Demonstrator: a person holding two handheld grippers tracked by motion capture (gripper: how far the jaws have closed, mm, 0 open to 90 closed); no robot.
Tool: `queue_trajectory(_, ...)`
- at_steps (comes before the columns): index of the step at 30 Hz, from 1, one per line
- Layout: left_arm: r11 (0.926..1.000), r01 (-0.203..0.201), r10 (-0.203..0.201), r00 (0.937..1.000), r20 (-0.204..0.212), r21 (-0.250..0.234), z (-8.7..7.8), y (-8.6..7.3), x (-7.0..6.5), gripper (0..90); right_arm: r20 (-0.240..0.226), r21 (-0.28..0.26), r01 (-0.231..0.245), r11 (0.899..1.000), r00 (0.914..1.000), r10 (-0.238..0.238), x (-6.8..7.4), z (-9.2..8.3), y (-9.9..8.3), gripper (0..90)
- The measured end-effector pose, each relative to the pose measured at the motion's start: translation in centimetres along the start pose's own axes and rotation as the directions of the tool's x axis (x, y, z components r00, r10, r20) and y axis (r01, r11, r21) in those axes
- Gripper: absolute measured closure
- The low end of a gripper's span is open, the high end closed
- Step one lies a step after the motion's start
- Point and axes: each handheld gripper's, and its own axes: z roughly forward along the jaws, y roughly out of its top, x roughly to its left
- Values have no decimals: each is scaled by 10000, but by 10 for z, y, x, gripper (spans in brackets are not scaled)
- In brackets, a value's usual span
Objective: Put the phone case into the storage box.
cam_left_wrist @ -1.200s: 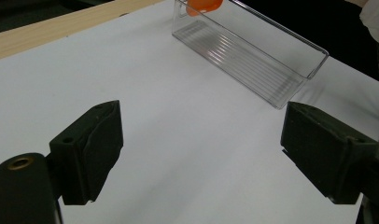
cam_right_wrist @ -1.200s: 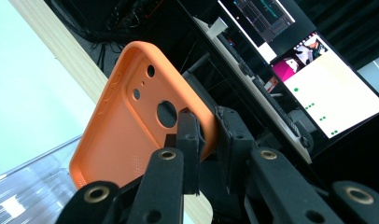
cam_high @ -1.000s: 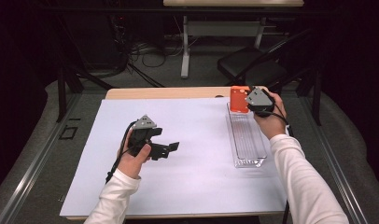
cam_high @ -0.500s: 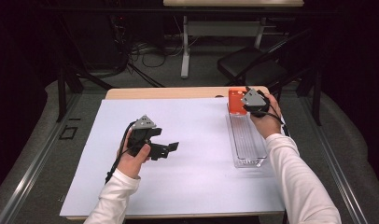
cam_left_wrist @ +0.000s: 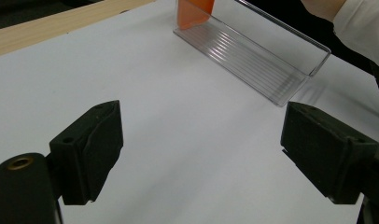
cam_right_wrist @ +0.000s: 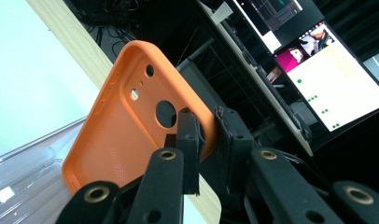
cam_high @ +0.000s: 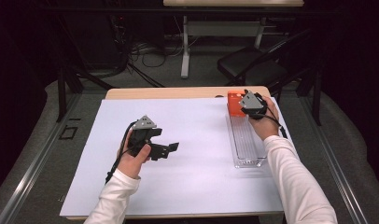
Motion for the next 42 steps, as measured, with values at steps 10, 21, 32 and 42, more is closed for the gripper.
queue_trajectory(10, 10000, -31, 31, 10000, 18, 22, 1, 0, -1, 132, -89, 22, 500, 9987, 9987, -500, -2, 1, -2, 800)
queue_trajectory(21, 9999, -15, 14, 10000, 81, 131, 4, 0, -1, 132, -130, 504, 1089, 9928, 9940, -1084, -10, 8, -3, 795)
queue_trajectory(32, 9999, -3, 2, 9999, 118, 151, 4, -2, -2, 132, -157, 848, 1329, 9875, 9911, -1320, -15, 19, -2, 788)
queue_trajectory(42, 9999, -4, 2, 9999, 141, 129, 4, -1, -2, 132, -65, 1090, 1018, 9888, 9948, -1017, -19, 25, -6, 778)
